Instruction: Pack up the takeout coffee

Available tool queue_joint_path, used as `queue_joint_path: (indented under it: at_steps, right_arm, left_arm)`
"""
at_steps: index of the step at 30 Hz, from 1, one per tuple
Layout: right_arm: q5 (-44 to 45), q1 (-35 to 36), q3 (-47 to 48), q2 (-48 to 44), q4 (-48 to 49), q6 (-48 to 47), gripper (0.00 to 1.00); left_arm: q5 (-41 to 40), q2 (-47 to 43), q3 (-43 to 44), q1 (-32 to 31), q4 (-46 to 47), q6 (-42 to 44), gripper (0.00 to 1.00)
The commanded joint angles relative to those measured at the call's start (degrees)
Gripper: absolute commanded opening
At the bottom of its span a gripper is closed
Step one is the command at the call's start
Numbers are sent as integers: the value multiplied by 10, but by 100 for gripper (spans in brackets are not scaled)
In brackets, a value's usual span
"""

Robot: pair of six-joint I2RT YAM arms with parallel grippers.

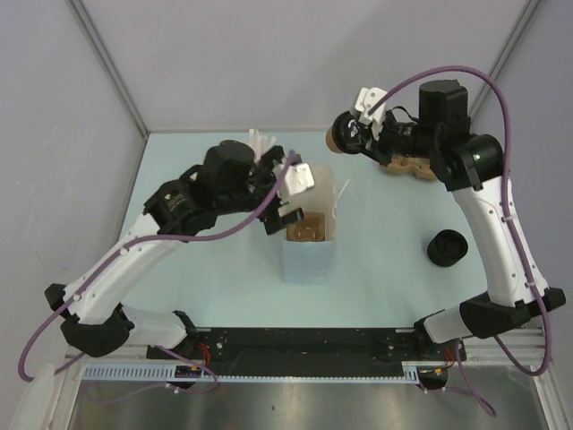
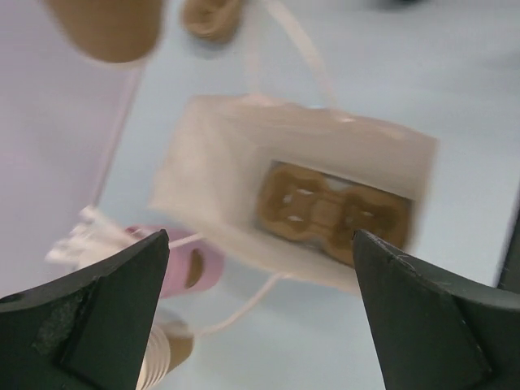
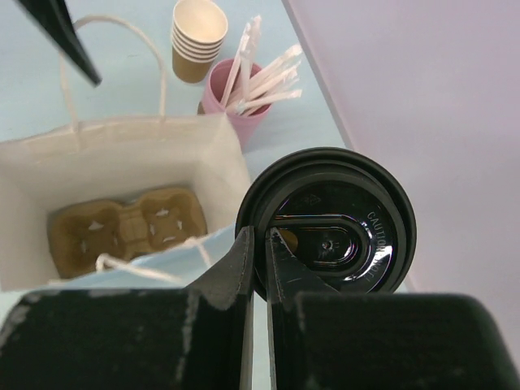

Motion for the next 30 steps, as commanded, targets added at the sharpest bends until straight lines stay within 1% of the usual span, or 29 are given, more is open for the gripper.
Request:
queue_joint_path:
  at_steps: [1,3,4,6,8,11,13,17,20,23,27,30]
  right_arm:
    - [50,52,73,42,28,-6,0]
    - [77,73,104,73,10,-22,0]
    - [85,97,112,81,-10,-29,0]
    - [108,118,132,108,-28,-48,0]
    - [123,148,143,127,-65,-65,0]
    - [149,179,144,155,-114,-79,0]
    - [171,188,135,168,-141,-80,0]
    - [172,190,107,167,-152,-79,0]
    - [160,190,93,168,-162,-81,0]
    - [155,190,93,174,-175,-80,0]
    - [150,202,90,157,-179,-73,0]
    - [163,216,71,130,-157,-61,0]
  left_arm:
    - [-72,-54,0,76,96,-48,99]
    - [-75,-69,-19,115,131,-55,99]
    - [-79,-75,-39,126,141,-62,99]
    - [-78,-86,-60,150,163,-71,100]
    - [-78,-81,-81,155,170,-76,99]
    - [-77,-67,-89,157,177,-81,99]
    - [-73,-62,-82,158,176,-88,99]
    - [-56,-57,-71,159,170,-105,99]
    - [-53,-54,-87,160,176,-112,99]
    - [-68,-54,-112,166,191,-113,99]
    - [-73,-55,-120,173,198,-113,100]
    - [-72,-56,-121,174,201,-115,99]
